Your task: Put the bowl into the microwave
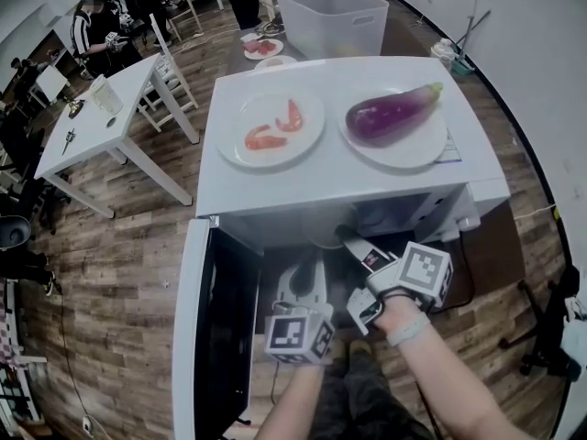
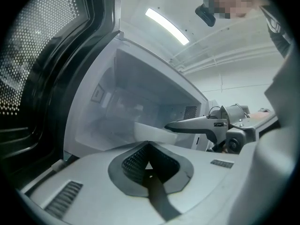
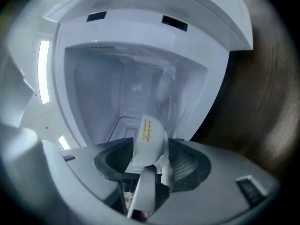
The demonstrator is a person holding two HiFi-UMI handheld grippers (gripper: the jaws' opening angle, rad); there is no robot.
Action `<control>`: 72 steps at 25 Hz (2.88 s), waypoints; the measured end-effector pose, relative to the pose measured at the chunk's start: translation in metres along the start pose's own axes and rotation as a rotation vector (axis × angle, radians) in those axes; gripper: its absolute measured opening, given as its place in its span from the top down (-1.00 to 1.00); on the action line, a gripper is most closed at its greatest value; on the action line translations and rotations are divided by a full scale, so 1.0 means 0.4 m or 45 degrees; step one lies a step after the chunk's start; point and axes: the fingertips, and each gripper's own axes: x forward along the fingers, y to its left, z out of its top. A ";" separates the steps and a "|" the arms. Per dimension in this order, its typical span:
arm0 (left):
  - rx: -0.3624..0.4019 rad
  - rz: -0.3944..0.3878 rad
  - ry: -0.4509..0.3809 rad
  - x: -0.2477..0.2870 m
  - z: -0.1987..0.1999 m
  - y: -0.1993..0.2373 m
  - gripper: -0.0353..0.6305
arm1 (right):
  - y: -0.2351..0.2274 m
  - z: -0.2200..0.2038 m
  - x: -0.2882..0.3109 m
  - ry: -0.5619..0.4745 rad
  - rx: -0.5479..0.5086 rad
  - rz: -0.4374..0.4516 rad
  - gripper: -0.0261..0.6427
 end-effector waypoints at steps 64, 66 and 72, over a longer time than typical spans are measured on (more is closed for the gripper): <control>-0.032 -0.011 0.039 0.082 0.008 0.020 0.89 | 0.057 0.024 -0.002 0.028 -1.221 -0.137 0.91; -0.032 -0.011 0.040 0.084 0.007 0.021 0.89 | 0.058 0.025 0.001 0.026 -1.249 -0.140 0.91; -0.009 -0.012 0.037 0.096 0.008 0.028 0.89 | 0.057 0.029 0.011 0.027 -1.353 -0.163 0.91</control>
